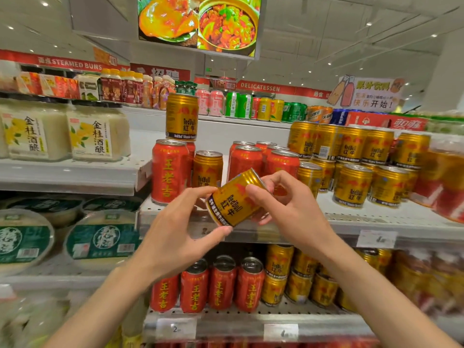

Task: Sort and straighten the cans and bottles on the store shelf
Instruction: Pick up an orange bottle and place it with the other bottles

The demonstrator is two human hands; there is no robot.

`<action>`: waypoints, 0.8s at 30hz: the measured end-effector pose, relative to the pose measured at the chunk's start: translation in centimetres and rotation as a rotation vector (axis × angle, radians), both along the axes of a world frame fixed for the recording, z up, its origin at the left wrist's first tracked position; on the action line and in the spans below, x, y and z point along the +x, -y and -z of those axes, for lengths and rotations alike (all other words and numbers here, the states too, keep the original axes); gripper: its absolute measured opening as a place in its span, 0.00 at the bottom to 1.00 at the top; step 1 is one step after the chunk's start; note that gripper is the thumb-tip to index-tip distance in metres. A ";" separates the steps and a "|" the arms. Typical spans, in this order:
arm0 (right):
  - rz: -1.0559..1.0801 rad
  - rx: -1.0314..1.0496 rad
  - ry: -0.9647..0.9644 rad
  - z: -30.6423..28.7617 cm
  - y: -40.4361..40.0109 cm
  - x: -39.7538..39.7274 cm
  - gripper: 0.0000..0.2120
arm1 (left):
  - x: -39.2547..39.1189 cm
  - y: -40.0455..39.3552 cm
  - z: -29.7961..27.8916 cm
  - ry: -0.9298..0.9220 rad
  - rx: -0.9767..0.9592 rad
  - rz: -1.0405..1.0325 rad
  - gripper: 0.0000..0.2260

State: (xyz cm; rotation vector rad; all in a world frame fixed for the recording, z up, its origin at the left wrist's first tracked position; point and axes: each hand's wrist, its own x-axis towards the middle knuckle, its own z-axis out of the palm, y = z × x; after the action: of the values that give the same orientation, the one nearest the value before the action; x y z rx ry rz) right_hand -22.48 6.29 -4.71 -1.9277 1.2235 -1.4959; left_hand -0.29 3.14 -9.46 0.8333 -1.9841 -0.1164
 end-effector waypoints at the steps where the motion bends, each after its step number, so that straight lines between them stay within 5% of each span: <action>1: 0.006 0.003 0.005 0.0 -0.2 -0.7 0.14 | -0.7 0.0 0.1 -0.008 0.001 0.016 0.29; 24: 0.079 -0.017 0.004 -2.8 -3.3 -28.6 0.19 | -29.2 -1.1 -1.6 -0.007 -0.062 0.039 0.29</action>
State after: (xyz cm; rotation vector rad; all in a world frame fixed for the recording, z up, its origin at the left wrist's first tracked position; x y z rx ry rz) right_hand -51.09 9.57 -1.94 -1.9070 1.3030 -1.5528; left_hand -29.47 4.20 -7.91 0.7540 -1.9877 -0.0802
